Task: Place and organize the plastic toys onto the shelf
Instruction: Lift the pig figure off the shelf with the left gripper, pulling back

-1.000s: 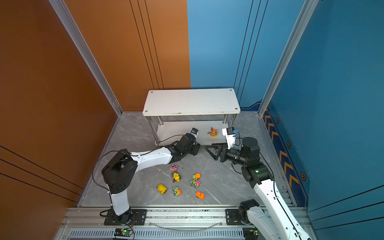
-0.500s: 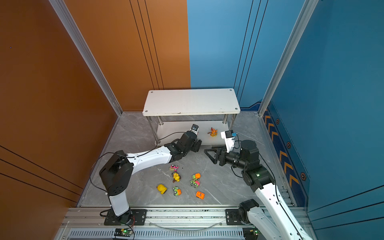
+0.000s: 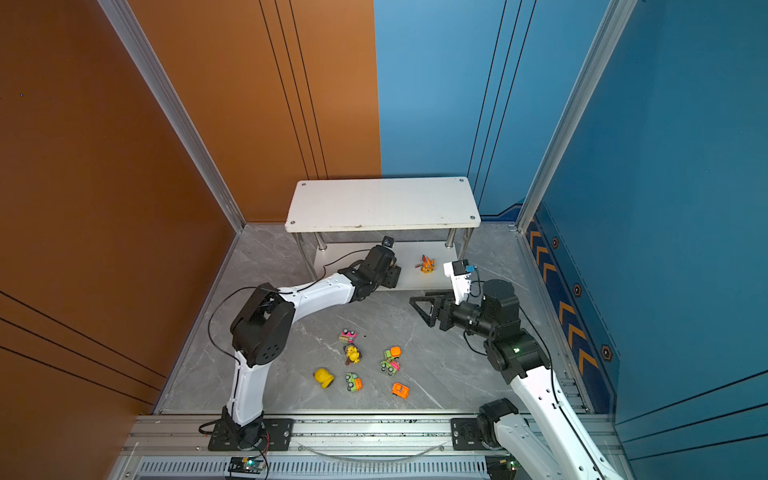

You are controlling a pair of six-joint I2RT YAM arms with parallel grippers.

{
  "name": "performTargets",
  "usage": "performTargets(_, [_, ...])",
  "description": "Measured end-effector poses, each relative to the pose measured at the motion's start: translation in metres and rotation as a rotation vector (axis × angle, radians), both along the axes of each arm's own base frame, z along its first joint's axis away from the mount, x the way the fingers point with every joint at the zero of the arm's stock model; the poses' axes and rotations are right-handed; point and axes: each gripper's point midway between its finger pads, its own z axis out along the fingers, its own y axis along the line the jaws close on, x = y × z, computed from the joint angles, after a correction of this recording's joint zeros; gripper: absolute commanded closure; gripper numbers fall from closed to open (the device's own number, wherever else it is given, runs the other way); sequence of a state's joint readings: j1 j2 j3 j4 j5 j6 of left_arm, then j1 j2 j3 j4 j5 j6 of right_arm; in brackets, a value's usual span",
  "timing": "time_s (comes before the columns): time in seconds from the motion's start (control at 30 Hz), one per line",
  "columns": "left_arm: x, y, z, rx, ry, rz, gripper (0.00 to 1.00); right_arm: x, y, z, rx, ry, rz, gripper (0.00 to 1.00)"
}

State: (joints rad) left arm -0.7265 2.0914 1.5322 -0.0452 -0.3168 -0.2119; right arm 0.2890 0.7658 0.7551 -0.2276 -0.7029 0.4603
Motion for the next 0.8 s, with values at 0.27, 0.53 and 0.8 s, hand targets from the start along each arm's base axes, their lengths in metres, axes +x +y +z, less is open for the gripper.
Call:
performTargets(0.27, [-0.005,-0.005,-0.013,-0.044,0.034,-0.014,0.52,0.001,-0.001,0.0,0.0,0.002,-0.005,0.25])
performTargets(0.53, [-0.012,-0.005,-0.015,-0.064,0.037,-0.025,0.7,0.002,-0.001,0.0,0.0,0.0,-0.007,0.26])
performTargets(0.8, [-0.075,-0.009,0.015,-0.067,0.002,-0.106,0.8,-0.001,-0.002,-0.003,0.0,0.024,-0.017,0.27])
